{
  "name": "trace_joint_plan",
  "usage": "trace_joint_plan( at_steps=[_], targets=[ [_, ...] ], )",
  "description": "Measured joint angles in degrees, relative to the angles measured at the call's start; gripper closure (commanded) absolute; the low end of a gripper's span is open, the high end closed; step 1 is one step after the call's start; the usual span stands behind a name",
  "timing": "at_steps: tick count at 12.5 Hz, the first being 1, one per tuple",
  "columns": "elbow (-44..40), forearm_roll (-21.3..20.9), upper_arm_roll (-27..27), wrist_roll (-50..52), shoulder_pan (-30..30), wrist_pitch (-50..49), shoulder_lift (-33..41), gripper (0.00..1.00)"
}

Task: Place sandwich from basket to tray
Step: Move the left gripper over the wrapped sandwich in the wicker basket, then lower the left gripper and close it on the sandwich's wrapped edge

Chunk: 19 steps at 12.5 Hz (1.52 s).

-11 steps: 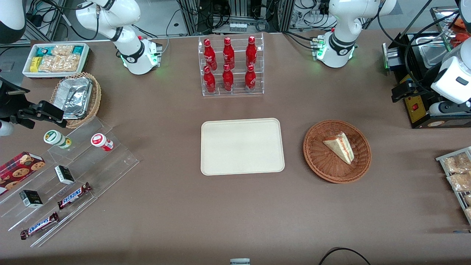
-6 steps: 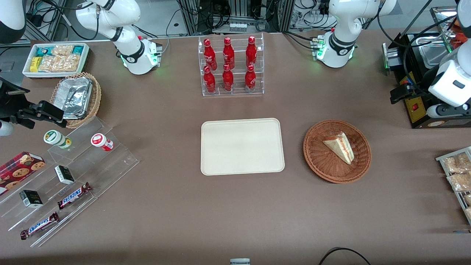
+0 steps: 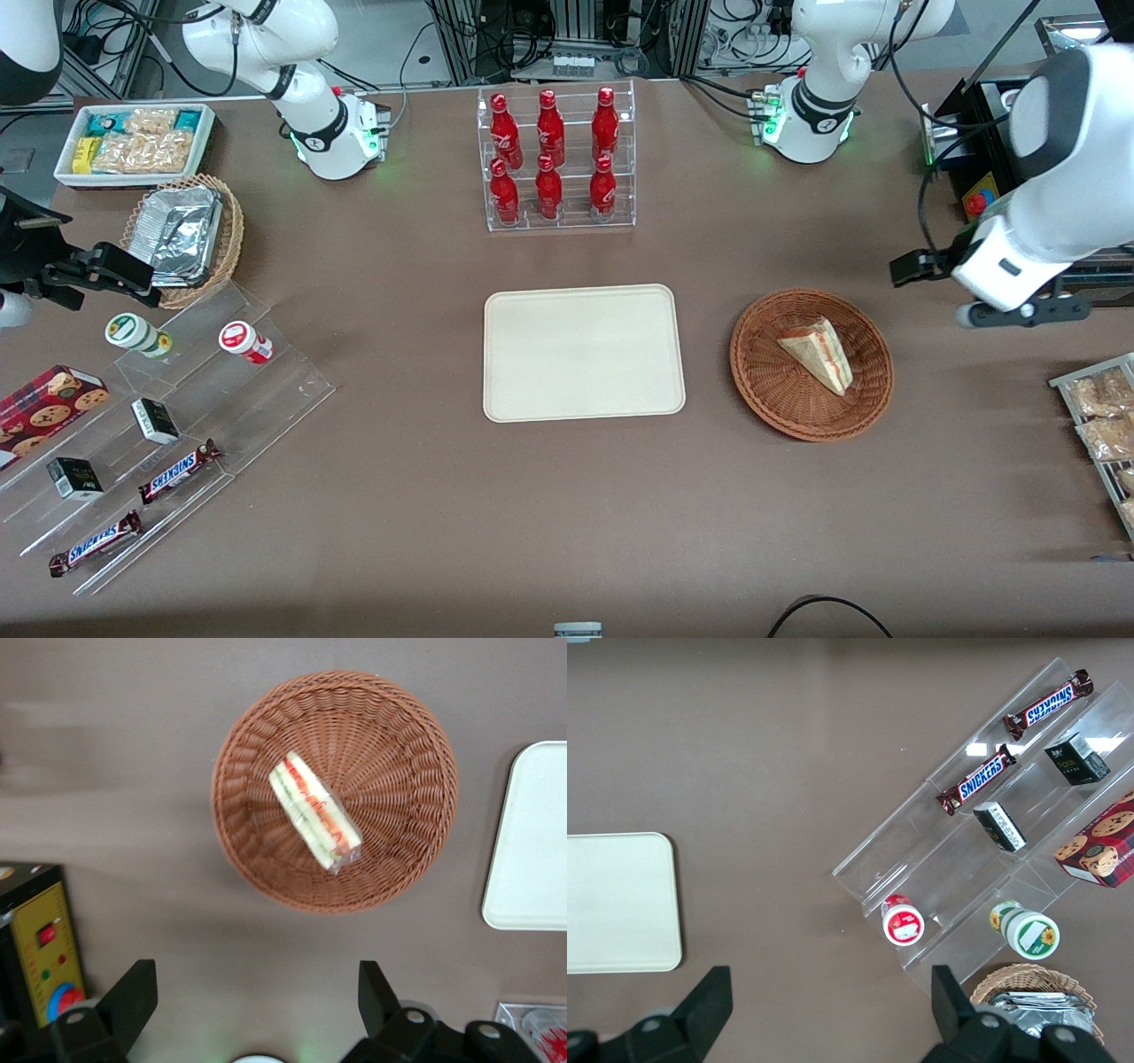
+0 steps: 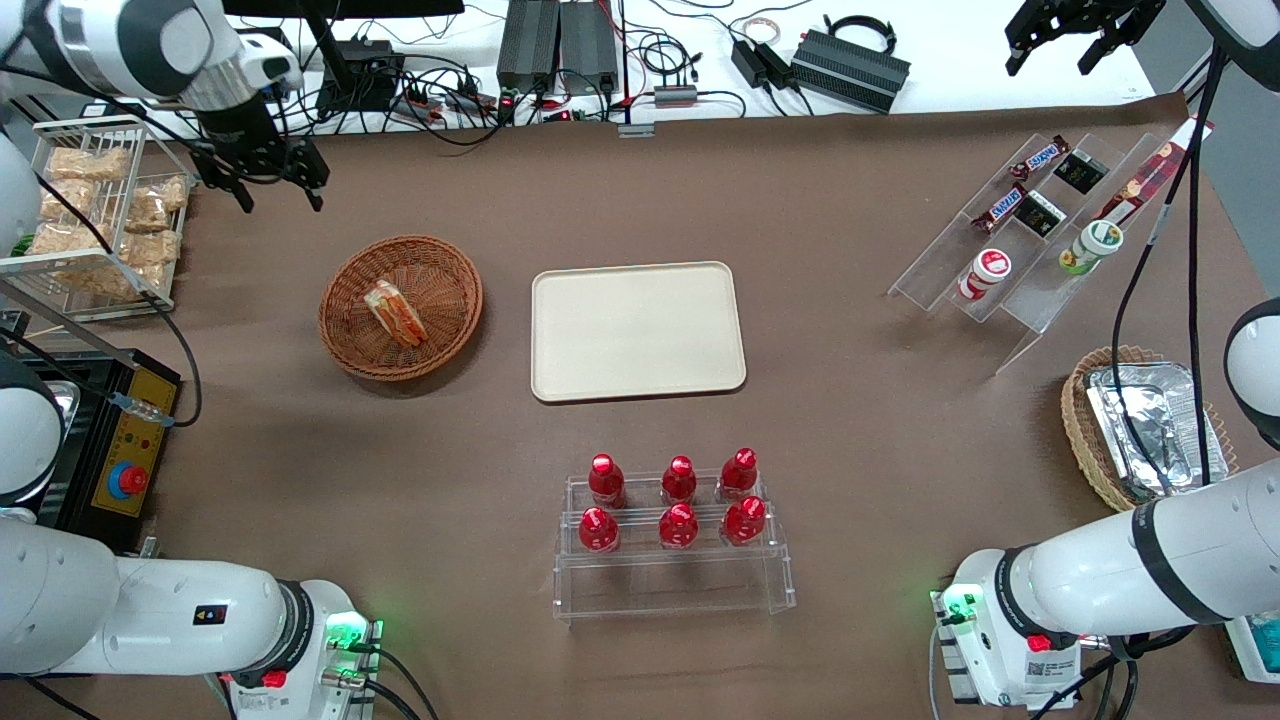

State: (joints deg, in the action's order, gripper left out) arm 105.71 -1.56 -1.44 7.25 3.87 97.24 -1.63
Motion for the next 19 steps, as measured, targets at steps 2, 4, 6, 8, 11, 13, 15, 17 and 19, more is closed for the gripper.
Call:
trace_joint_plan(
  at_steps=[2, 4, 6, 8, 11, 13, 15, 17, 19],
  targets=[
    [5.17, 0.00, -0.02, 0.04, 0.68, 6.38, -0.07, 0.00],
    [9.83, 0.00, -0.01, 0.88, 1.16, 12.48, -0.09, 0.00],
    [13.72, 0.00, -0.01, 3.28, 1.74, 17.76, -0.09, 0.00],
    [16.58, 0.00, -0.01, 8.40, 2.06, 21.63, -0.06, 0.00],
    [20.03, 0.00, -0.02, 20.22, 3.34, 26.93, -0.05, 0.00],
    [21.62, 0.00, -0.05, 27.29, 3.90, 29.64, -0.06, 0.00],
    [22.81, 0.00, -0.05, 34.36, 3.98, 31.81, -0.25, 0.00],
    [23.38, 0.00, -0.04, 41.44, 4.00, 33.13, -0.98, 0.00],
    [23.56, 0.00, -0.04, 47.83, 4.03, 34.50, -2.17, 0.00]
  ],
)
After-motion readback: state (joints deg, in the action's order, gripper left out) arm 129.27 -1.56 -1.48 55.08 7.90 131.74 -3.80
